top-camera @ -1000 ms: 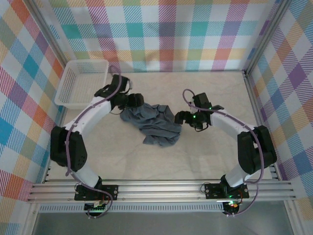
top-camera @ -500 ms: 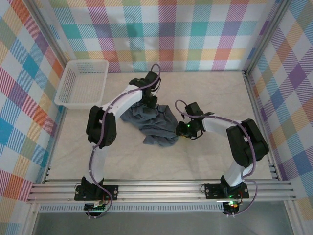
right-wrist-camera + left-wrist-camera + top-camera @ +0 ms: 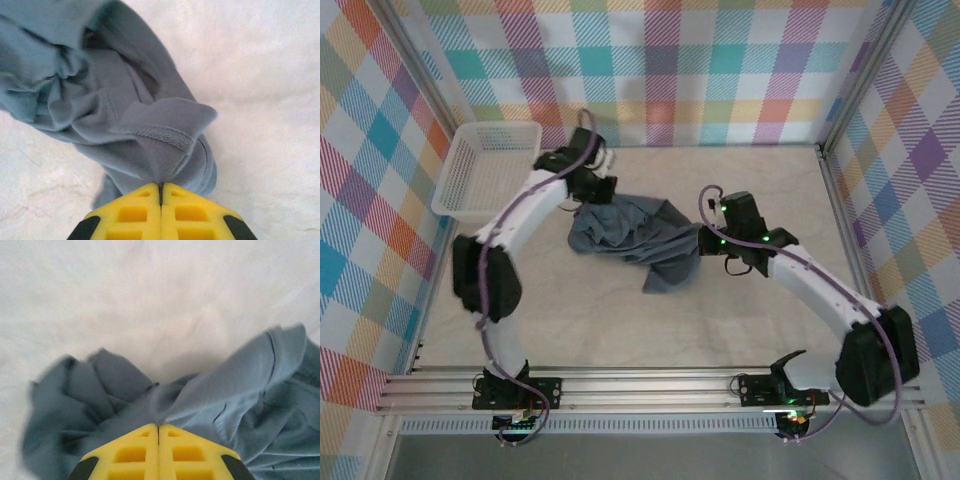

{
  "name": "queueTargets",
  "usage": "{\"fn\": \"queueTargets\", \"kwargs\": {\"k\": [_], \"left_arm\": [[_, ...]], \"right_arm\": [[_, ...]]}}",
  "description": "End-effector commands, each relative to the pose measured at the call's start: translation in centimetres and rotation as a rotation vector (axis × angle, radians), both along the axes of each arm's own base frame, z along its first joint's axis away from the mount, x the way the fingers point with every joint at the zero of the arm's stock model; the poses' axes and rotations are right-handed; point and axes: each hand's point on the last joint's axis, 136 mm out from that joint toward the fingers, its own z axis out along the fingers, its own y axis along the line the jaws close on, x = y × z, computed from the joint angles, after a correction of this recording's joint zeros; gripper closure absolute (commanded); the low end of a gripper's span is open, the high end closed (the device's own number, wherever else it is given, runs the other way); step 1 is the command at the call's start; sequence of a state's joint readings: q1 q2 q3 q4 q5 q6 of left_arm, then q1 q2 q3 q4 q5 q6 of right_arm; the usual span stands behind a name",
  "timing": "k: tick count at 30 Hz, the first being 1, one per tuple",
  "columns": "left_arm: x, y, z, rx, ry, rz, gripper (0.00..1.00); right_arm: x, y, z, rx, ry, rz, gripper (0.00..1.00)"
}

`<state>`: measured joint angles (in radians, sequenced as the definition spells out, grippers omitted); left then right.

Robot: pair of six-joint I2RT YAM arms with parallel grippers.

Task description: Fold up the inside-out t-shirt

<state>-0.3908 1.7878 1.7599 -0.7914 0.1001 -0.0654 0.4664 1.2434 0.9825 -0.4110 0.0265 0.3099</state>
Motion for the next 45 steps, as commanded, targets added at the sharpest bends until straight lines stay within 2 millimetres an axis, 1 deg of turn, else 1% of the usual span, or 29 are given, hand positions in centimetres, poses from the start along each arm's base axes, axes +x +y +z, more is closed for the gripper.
{"fn": "queueTargets", "kwargs": {"k": [1,3,5,8,11,14,16,17,18,19,20,21,22,23,24,25,26,28,29,30,31,32,33,34,36,38,40,42,45], "left_arm": [[-3.4,1.2,13.0,-0.187,-0.321,0.049,1.0],[-5.6,3.2,17.9,-0.224,-0.482,0.095,1.0],[-8.0,4.5,21.8,-0.268,-0.61,0.104,1.0],[-10.8,4.8,25.5,-0.343,-0.734,0.054,1.0],[-13.1,4.6,28.4,-0.413,-0.826,0.002,1.0],[-14.6,4.6,30.7,-0.475,-0.879,-0.022,1.0],[-14.2,4.5,30.8,-0.493,-0.864,-0.009,1.0],[-13.3,4.5,30.1,-0.482,-0.831,0.02,1.0],[-12.1,4.7,28.9,-0.457,-0.79,0.064,1.0],[-10.4,5.1,27.0,-0.411,-0.727,0.133,1.0],[-8.9,5.6,25.1,-0.359,-0.669,0.194,1.0],[-7.1,6.0,22.6,-0.298,-0.603,0.255,1.0],[-5.5,6.3,19.8,-0.247,-0.536,0.297,1.0],[-4.1,6.1,17.5,-0.219,-0.486,0.312,1.0],[-2.6,6.0,14.8,-0.201,-0.436,0.327,1.0],[-1.2,5.8,11.7,-0.194,-0.376,0.343,1.0],[0.0,5.7,9.2,-0.193,-0.328,0.353,1.0],[1.9,5.9,3.8,-0.177,-0.22,0.385,1.0],[2.5,5.9,1.9,-0.17,-0.182,0.39,1.0],[3.1,5.8,-0.1,-0.158,-0.137,0.391,1.0],[3.3,5.7,-1.3,-0.153,-0.106,0.392,0.94],[3.4,5.6,-1.8,-0.157,-0.091,0.387,0.87],[3.3,5.4,-1.9,-0.164,-0.084,0.381,0.77],[3.1,5.4,-1.6,-0.171,-0.088,0.375,0.68],[2.2,5.2,-1.1,-0.185,-0.076,0.359,0.54],[0.8,4.9,-1.5,-0.196,-0.034,0.34,0.44],[-1.1,5.3,-3.5,-0.165,0.039,0.354,0.41],[-2.7,6.1,-5.9,-0.11,0.098,0.377,0.41],[-3.8,7.3,-9.1,-0.039,0.156,0.409,0.38]], "right_arm": [[-0.3,-2.7,8.9,-0.082,-0.275,-0.02,1.0],[-1.2,-3.9,14.0,-0.07,-0.42,-0.043,1.0],[-2.3,-4.6,18.6,-0.049,-0.536,-0.041,1.0],[-4.0,-4.7,23.6,-0.014,-0.655,-0.004,1.0],[-5.6,-5.5,28.1,0.007,-0.771,-0.006,1.0],[-7.4,-6.0,31.8,0.049,-0.87,0.003,1.0],[-8.0,-5.7,33.2,0.068,-0.894,0.023,1.0],[-7.7,-5.6,33.3,0.064,-0.887,0.027,1.0],[-7.0,-5.5,32.9,0.046,-0.87,0.022,1.0],[-5.7,-5.5,31.9,0.011,-0.828,-0.003,1.0],[-4.4,-5.3,30.6,-0.026,-0.778,-0.019,1.0],[-2.7,-5.1,28.7,-0.081,-0.716,-0.027,1.0],[-0.9,-4.8,26.4,-0.133,-0.648,-0.039,1.0],[0.3,-4.6,24.5,-0.162,-0.591,-0.042,1.0],[1.6,-4.1,22.0,-0.185,-0.524,-0.032,1.0],[2.8,-3.7,19.4,-0.193,-0.46,-0.026,1.0],[3.8,-3.4,17.3,-0.193,-0.409,-0.024,1.0],[5.7,-2.7,12.1,-0.19,-0.293,-0.007,1.0],[6.4,-2.7,10.1,-0.201,-0.253,-0.009,1.0],[7.1,-2.7,7.9,-0.219,-0.206,-0.006,0.97],[7.6,-2.7,6.0,-0.239,-0.16,-0.002,0.85],[7.9,-2.9,4.8,-0.255,-0.121,-0.008,0.69],[7.9,-3.2,3.9,-0.268,-0.083,-0.012,0.49],[7.9,-3.6,3.5,-0.278,-0.06,-0.019,0.4],[7.5,-4.4,3.1,-0.286,-0.048,-0.042,0.34],[6.8,-5.8,2.3,-0.268,-0.02,-0.096,0.28],[5.8,-7.4,0.3,-0.226,0.048,-0.155,0.23],[4.9,-8.5,-2.2,-0.174,0.132,-0.193,0.22],[4.4,-8.9,-5.7,-0.136,0.246,-0.215,0.2]]}}
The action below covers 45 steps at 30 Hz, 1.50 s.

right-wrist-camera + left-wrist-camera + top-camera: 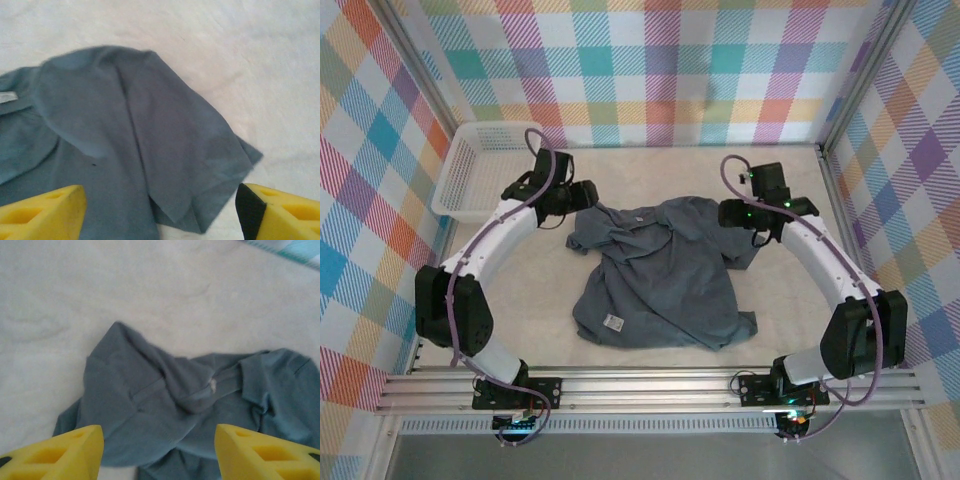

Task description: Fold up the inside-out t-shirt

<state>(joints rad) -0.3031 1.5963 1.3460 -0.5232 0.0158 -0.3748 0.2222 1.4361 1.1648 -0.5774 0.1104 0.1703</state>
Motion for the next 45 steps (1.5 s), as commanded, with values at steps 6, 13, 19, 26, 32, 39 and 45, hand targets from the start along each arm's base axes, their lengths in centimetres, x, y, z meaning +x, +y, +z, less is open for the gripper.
{"fn": "queueTargets", "kwargs": {"k": [6,13,19,26,32,39,45], "left_arm": [[-1.3,-1.3,-8.8,0.014,0.248,-0.054,0.35],[-0.3,-2.6,-12.2,-0.043,0.308,-0.039,0.51],[-0.2,-1.8,-10.3,-0.035,0.274,-0.034,1.0],[0.3,0.4,1.6,-0.057,0.034,-0.017,1.0],[-1.2,1.4,14.1,-0.045,-0.239,-0.051,1.0],[-8.6,4.0,32.2,-0.065,-0.733,-0.06,1.0],[-17.1,6.1,42.5,-0.117,-1.092,-0.05,1.0]], "right_arm": [[1.3,2.2,-8.1,0.139,0.222,-0.018,0.19],[2.8,2.9,-12.3,0.17,0.296,-0.055,0.41],[3.0,1.9,-10.0,0.129,0.225,-0.066,1.0],[3.0,0.3,0.4,0.121,-0.064,-0.088,1.0],[1.6,-0.7,11.6,0.17,-0.354,-0.105,1.0],[-6.4,-3.9,30.7,0.212,-0.934,-0.136,1.0],[-14.5,-5.7,39.9,0.254,-1.268,-0.132,1.0]]}}
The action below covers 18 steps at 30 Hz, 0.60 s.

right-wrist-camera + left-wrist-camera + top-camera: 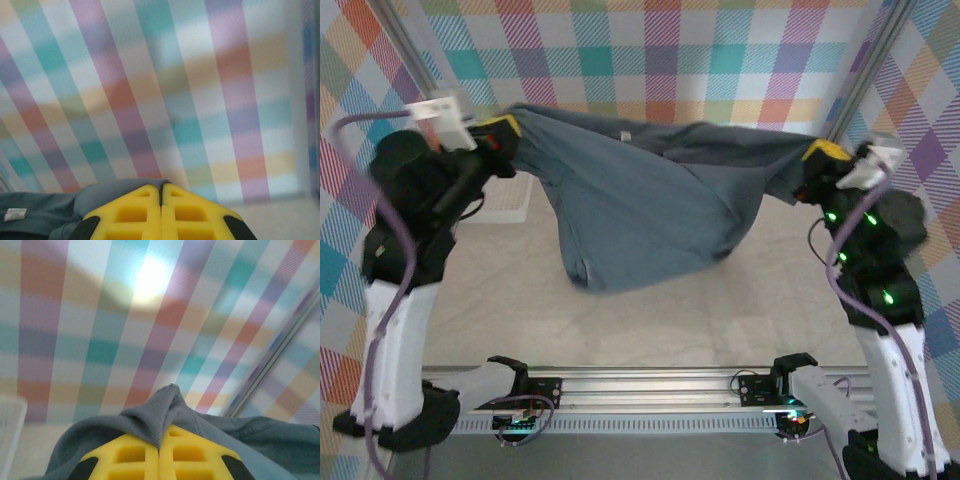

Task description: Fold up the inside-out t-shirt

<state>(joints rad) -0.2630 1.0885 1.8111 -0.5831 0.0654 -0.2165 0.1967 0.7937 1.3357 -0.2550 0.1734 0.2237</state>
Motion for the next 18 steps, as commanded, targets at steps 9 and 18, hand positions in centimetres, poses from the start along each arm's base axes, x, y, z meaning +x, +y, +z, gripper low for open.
{"fn": "queueTargets", "kwargs": {"k": [9,18], "left_arm": [[1.0,2.9,3.9,0.038,-0.078,0.178,1.0],[19.0,3.1,-7.3,0.046,0.214,0.248,1.0]], "right_arm": [[-1.5,-3.0,7.7,0.009,-0.206,-0.17,1.0],[14.7,-4.0,0.1,0.051,0.131,-0.2,1.0]]}}
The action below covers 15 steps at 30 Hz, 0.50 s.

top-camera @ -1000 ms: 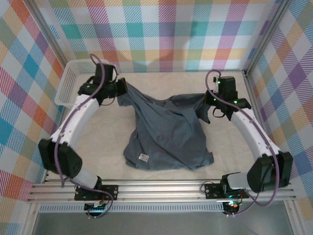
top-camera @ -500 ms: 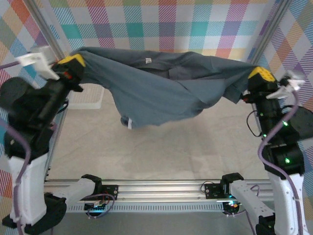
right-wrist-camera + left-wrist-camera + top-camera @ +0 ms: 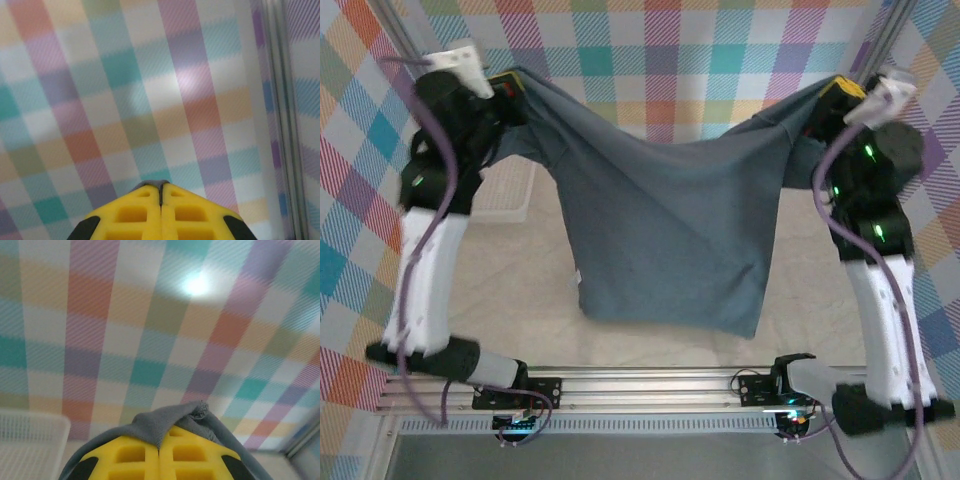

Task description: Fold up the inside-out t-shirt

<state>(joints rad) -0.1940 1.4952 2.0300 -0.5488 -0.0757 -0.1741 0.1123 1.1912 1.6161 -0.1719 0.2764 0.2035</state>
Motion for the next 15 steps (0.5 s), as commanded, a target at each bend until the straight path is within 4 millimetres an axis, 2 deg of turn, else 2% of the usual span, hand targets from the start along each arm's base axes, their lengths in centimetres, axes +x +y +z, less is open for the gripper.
{"fn": "queueTargets", "kwargs": {"k": [1,3,4,5,7,8,10,12,15], "left_arm": [[6.7,1.7,-5.2,-0.057,0.106,0.047,1.0],[10.5,1.4,-8.6,-0.066,0.169,0.04,1.0],[12.3,0.9,-10.2,-0.064,0.196,0.026,1.0],[13.9,0.5,-11.5,-0.066,0.219,0.011,0.92],[16.2,-0.2,-13.3,-0.072,0.256,-0.014,0.59],[16.8,-0.3,-13.8,-0.076,0.275,-0.022,0.49],[17.0,-1.1,-14.0,-0.081,0.306,-0.059,0.41],[16.2,-1.8,-13.4,-0.09,0.31,-0.105,0.37],[13.2,-4.3,-11.6,-0.078,0.281,-0.228,0.35]], "right_arm": [[5.5,-1.7,-3.5,0.09,0.12,-0.008,1.0],[8.5,-1.8,-4.7,0.105,0.157,0.007,1.0],[10.1,-1.8,-5.6,0.106,0.184,0.021,0.96],[11.8,-1.5,-6.7,0.106,0.223,0.041,0.8],[14.6,-0.8,-9.2,0.11,0.342,0.095,0.33],[15.3,-0.3,-9.6,0.113,0.398,0.134,0.25],[15.5,0.5,-9.8,0.098,0.466,0.184,0.21],[14.6,1.4,-9.1,0.071,0.47,0.238,0.2],[12.1,2.8,-8.8,0.032,0.483,0.322,0.17]]}}
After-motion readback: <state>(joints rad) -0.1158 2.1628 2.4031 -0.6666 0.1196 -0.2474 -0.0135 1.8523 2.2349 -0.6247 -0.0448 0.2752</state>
